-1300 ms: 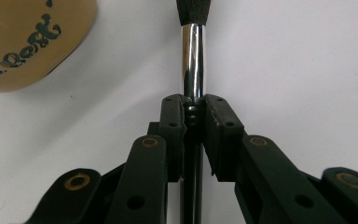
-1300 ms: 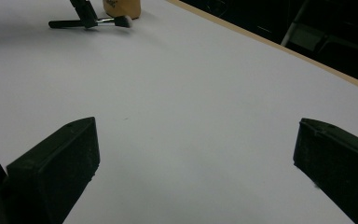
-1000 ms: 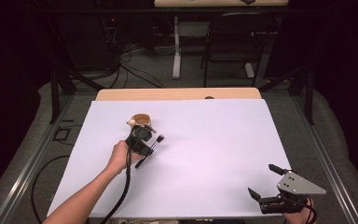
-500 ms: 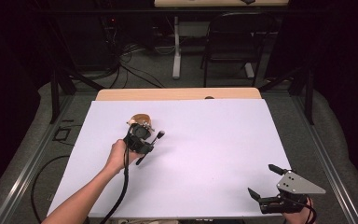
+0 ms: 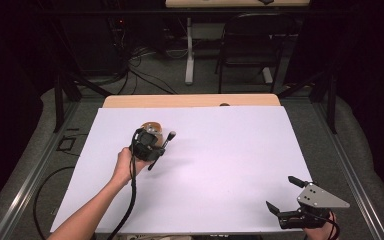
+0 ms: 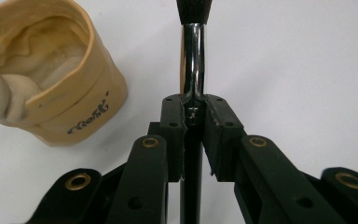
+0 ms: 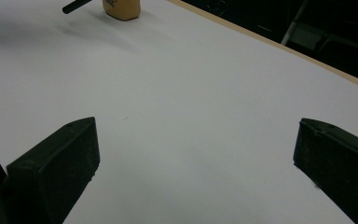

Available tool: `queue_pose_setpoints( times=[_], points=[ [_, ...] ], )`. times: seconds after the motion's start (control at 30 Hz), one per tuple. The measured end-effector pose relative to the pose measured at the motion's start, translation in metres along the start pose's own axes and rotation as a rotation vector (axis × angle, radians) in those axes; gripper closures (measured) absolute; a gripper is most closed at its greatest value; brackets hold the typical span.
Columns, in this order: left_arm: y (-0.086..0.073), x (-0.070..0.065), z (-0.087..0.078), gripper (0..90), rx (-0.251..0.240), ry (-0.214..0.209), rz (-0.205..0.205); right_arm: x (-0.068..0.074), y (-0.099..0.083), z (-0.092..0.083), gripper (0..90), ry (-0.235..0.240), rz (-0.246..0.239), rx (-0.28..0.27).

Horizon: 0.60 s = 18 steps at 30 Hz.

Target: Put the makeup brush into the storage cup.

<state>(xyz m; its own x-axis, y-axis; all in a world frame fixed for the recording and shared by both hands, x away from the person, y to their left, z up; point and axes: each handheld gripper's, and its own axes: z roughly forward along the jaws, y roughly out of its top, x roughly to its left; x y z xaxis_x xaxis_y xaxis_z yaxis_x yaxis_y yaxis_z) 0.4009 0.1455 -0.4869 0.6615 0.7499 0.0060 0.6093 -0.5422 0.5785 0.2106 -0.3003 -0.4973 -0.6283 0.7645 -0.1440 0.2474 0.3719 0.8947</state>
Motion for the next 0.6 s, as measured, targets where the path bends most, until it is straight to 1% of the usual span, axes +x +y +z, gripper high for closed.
queue_pose_setpoints(
  times=[0.07, 0.17, 0.27, 0.3, 0.37, 0.6],
  points=[
    [0.000, 0.000, -0.001, 78.5, -0.008, -0.001, -0.004, 0.000, 0.000, 0.000, 0.0, 0.000, 0.001, 0.000],
    [0.000, 0.002, -0.003, 78.5, -0.042, 0.001, -0.014, 0.000, 0.000, 0.000, 0.0, -0.001, 0.003, -0.002],
    [-0.001, 0.003, -0.005, 78.5, -0.067, 0.001, -0.018, 0.000, 0.000, -0.001, 0.0, -0.004, 0.002, -0.006],
    [-0.001, 0.003, -0.005, 78.5, -0.067, 0.001, -0.018, 0.000, 0.000, -0.001, 0.0, -0.004, 0.002, -0.006],
    [-0.001, 0.003, -0.007, 78.5, -0.090, -0.004, -0.028, 0.000, 0.000, -0.001, 0.0, -0.003, 0.003, -0.004],
    [-0.001, 0.004, -0.011, 78.5, -0.123, 0.010, -0.019, 0.000, 0.000, 0.000, 0.0, 0.000, 0.007, 0.003]
  ],
)
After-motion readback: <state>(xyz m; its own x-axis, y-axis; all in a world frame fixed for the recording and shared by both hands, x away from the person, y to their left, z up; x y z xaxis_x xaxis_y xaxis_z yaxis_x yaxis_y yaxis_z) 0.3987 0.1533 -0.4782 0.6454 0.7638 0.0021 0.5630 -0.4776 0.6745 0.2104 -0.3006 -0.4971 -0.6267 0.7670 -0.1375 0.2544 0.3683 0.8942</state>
